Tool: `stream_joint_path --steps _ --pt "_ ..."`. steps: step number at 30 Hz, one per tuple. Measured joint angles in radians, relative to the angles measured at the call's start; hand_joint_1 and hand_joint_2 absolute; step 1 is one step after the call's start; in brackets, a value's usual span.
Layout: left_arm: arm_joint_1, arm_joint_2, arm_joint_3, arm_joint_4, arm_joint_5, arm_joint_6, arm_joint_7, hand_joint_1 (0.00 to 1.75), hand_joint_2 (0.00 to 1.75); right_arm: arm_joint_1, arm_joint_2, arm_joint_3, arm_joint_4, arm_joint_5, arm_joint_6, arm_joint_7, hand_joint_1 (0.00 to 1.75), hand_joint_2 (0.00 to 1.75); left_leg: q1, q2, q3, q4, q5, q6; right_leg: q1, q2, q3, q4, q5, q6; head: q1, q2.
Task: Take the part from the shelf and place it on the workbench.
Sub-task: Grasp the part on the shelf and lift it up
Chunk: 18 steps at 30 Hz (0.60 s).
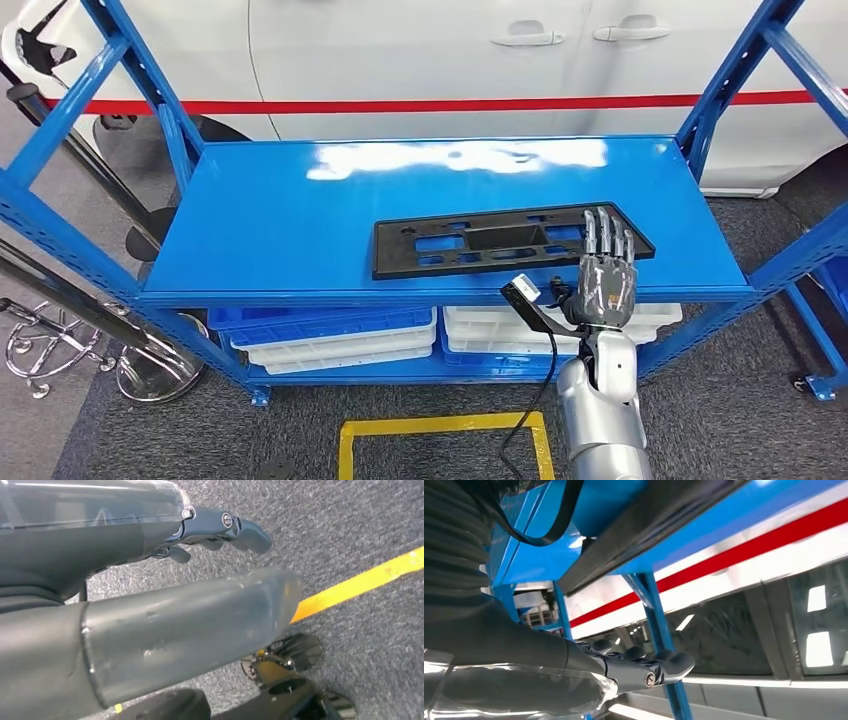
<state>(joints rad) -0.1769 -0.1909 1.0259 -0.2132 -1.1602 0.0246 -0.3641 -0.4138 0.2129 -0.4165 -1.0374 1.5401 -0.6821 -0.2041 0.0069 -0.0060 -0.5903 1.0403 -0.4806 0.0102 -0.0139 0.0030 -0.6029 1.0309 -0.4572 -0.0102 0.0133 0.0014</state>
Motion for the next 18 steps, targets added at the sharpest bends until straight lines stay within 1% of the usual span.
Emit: stream_joint_path --steps 1,3,4,5,6,7,8,9,10,11,12,14,15,16,17,18 --pt "-0.001 0.0 0.0 0.0 0.0 0.001 0.0 0.0 0.0 0.001 -0.007 0.026 0.005 -0.001 0.0 0.008 0.0 1.75 0.001 0.0 -0.018 0.04 -0.024 -0.005 -0.002 0.0 0.001 -0.002 0.001 -0.005 0.0 0.0" --pt "-0.002 -0.001 0.0 0.0 0.0 0.002 0.0 0.0 0.0 0.003 -0.019 0.069 0.016 -0.002 0.0 0.02 0.0 1.75 0.004 0.001 -0.078 0.171 -0.086 -0.012 0.0 -0.001 0.001 -0.002 0.0 -0.01 0.0 0.0" --pt "-0.002 -0.001 0.0 0.0 0.0 0.003 0.001 0.0 0.0 0.005 -0.025 0.085 0.023 -0.003 0.0 0.025 0.0 1.75 0.005 0.001 -0.107 0.231 -0.106 -0.013 0.001 -0.002 0.001 -0.001 0.0 -0.011 0.0 0.0" --pt "-0.001 -0.002 0.0 0.0 0.0 0.004 0.001 0.0 0.0 0.007 -0.029 0.097 0.028 -0.003 0.0 0.029 0.0 1.75 0.005 0.001 -0.124 0.262 -0.108 -0.013 0.003 -0.002 0.002 -0.001 0.0 -0.012 0.0 0.0" --pt "0.0 -0.002 0.0 0.0 0.0 0.005 0.001 0.0 0.0 0.009 -0.034 0.107 0.033 -0.003 0.0 0.032 0.0 1.75 0.004 0.001 -0.121 0.252 -0.089 -0.01 0.004 -0.001 0.003 -0.001 -0.001 -0.012 0.0 0.0" --pt "0.0 -0.002 0.0 0.0 0.0 0.006 0.002 0.0 0.0 0.009 -0.037 0.117 0.037 -0.003 0.0 0.033 0.0 1.75 0.004 0.001 -0.099 0.203 -0.054 -0.005 0.006 -0.001 0.005 0.0 -0.002 -0.012 0.0 0.0" --pt "-0.001 -0.002 0.0 0.0 0.0 0.007 0.002 0.0 0.0 0.009 -0.04 0.125 0.04 -0.003 0.0 0.035 0.0 1.75 0.002 0.001 -0.067 0.13 -0.016 0.002 0.007 0.0 0.007 0.0 -0.002 -0.013 0.0 0.0" --pt "-0.003 -0.001 0.0 0.0 0.0 0.007 0.001 0.0 0.0 0.009 -0.043 0.134 0.042 -0.003 0.0 0.037 0.0 1.75 -0.001 0.001 -0.034 0.063 0.011 0.01 0.009 0.001 0.008 0.0 -0.003 -0.012 0.0 0.0" --pt "-0.004 -0.001 0.0 0.0 0.0 0.008 0.0 0.0 0.0 0.009 -0.045 0.141 0.045 -0.003 0.0 0.04 0.0 1.75 -0.004 0.001 -0.01 0.011 0.027 0.016 0.01 0.001 0.008 0.0 -0.003 -0.009 0.0 0.0" --pt "-0.006 -0.001 0.0 0.0 0.0 0.008 -0.001 0.0 0.0 0.009 -0.047 0.149 0.047 -0.003 0.0 0.043 0.0 1.75 -0.007 0.0 0.001 -0.015 0.029 0.021 0.01 0.001 0.006 -0.001 -0.003 -0.006 0.0 0.0" --pt "-0.006 -0.001 0.0 0.0 0.0 0.008 -0.003 0.0 0.0 0.009 -0.049 0.156 0.049 -0.003 0.0 0.046 0.0 1.75 -0.01 0.0 0.004 -0.022 0.027 0.023 0.009 0.001 0.004 -0.002 -0.001 0.0 0.0 0.0" --pt "-0.006 -0.002 -0.001 0.0 0.001 0.008 -0.006 0.0 0.0 0.01 -0.053 0.172 0.051 -0.006 0.0 0.048 0.0 1.75 -0.006 0.0 0.01 -0.038 0.033 0.028 0.009 0.0 0.006 -0.005 -0.001 0.011 0.0 0.0" --pt "-0.006 -0.003 -0.001 0.0 0.001 0.008 -0.007 0.0 0.0 0.009 -0.055 0.178 0.051 -0.008 -0.001 0.048 0.0 1.75 -0.003 0.002 0.015 -0.046 0.038 0.032 0.009 0.0 0.003 0.006 -0.011 0.017 0.0 0.0" --pt "-0.007 -0.004 -0.002 0.0 0.001 0.008 -0.008 0.0 0.0 0.009 -0.058 0.184 0.051 -0.01 -0.001 0.049 0.0 1.75 0.001 0.003 0.019 -0.055 0.042 0.036 0.009 0.0 -0.009 0.036 -0.032 0.021 0.0 0.0" --pt "-0.008 -0.004 -0.003 0.0 0.002 0.008 -0.009 0.0 0.0 0.009 -0.06 0.188 0.051 -0.01 -0.001 0.049 0.0 1.75 0.002 0.004 0.021 -0.058 0.044 0.038 0.007 0.0 -0.032 0.087 -0.063 0.024 0.001 0.0" --pt "-0.008 -0.004 -0.004 0.0 0.002 0.007 -0.011 0.0 0.0 0.01 -0.062 0.191 0.051 -0.011 -0.001 0.049 0.0 1.75 0.002 0.004 0.021 -0.059 0.045 0.039 0.006 0.0 -0.063 0.153 -0.096 0.028 0.0 0.0"
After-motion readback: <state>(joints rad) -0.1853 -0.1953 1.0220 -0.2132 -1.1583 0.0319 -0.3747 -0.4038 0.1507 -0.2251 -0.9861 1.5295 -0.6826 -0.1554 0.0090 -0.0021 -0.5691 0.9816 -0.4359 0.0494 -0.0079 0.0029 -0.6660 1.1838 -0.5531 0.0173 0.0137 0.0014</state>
